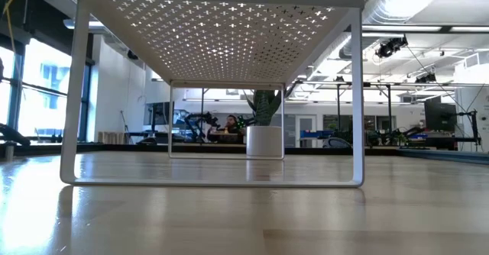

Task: Pick & Place candle stick holders
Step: Put the black candle holder on the shelf aligned with the other black candle holders

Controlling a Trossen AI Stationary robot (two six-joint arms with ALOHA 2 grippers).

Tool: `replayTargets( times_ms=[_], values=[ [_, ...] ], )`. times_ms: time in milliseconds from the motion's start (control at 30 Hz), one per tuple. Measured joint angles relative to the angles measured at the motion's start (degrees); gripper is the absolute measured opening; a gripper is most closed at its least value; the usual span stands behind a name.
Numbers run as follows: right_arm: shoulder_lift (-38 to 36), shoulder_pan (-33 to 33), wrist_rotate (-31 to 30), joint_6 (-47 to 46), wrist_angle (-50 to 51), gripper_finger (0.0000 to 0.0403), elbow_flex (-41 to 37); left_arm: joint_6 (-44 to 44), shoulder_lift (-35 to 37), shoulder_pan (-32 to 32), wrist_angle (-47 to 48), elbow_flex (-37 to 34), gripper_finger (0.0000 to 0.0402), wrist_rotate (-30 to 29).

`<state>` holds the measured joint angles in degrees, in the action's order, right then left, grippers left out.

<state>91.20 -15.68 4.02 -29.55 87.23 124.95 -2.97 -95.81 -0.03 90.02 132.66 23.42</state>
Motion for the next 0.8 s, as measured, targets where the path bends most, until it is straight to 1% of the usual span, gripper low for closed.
replayTargets(
  times_ms=[67,133,300,400,467,567,633,700,800],
  values=[
    [0.04,0.00,-0.02,0.18,0.01,0.0010,0.00,1.40,0.00,-0.20,-0.02,0.00,0.0067,2.68],
    [0.04,-0.02,-0.10,0.56,-0.06,0.0010,0.00,2.03,0.01,-0.90,-0.43,0.00,0.0067,4.01],
    [0.41,-0.02,-0.73,1.38,-0.10,0.0011,-0.02,2.15,0.02,-4.26,-6.02,0.02,0.0067,4.30],
    [0.82,-0.02,-1.71,2.14,-0.20,0.0016,-0.07,-0.18,0.02,-6.71,-10.60,0.02,0.0067,3.71],
    [1.19,-0.02,-2.40,2.66,-0.14,0.0015,-0.07,-2.59,0.02,-8.26,-12.79,0.00,0.0067,1.02],
    [1.44,-0.02,-2.30,3.24,-0.12,0.0010,-0.11,-3.80,0.04,-10.45,-15.82,0.02,0.0067,-8.15],
    [1.61,-0.04,-2.27,3.24,-0.11,0.0010,-0.12,-3.17,0.15,-11.56,-19.59,-1.10,0.0067,-13.84],
    [1.62,-0.04,-2.30,3.20,-0.09,0.0010,-0.11,-1.73,0.26,-12.13,-24.49,-3.94,0.0067,-16.11],
    [1.64,-0.04,-2.58,3.12,-0.08,0.0017,-0.11,-0.11,0.09,-12.52,-31.41,-10.10,0.0067,-15.59]
  ],
)
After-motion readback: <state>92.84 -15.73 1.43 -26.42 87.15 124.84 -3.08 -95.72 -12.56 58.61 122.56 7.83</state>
